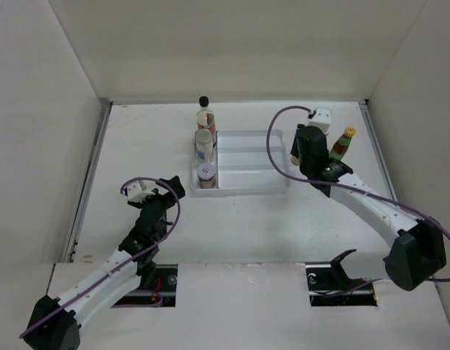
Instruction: Organize the condiment bottles
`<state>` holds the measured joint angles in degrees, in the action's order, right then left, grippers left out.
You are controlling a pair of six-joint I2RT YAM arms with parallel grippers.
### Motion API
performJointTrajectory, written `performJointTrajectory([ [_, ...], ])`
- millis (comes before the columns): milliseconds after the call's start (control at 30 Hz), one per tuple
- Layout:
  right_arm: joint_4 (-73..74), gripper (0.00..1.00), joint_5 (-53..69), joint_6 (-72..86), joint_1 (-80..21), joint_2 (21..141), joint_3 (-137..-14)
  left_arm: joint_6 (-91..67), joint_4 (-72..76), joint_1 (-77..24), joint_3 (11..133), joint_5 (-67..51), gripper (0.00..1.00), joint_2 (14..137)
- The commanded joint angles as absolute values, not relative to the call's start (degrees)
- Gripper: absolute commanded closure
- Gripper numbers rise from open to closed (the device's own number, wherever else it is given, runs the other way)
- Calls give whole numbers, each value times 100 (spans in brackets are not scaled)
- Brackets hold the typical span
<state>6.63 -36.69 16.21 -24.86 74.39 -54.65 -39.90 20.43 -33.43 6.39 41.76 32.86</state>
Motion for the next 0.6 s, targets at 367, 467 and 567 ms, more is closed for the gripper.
performJointTrajectory([
  [367, -36, 70, -3059, 1459, -3819, 10615, -9568, -4043, 2566, -3362, 563, 3850, 3, 3243],
  [467, 131, 70, -2971, 1503, -3819, 11248, -10272, -4043, 2663, -3344, 536, 3797, 3, 3296],
  [567, 167, 70, -2874, 1512, -3819, 11653, -10660, -4043, 2742, -3362, 527, 3779, 3, 3401],
])
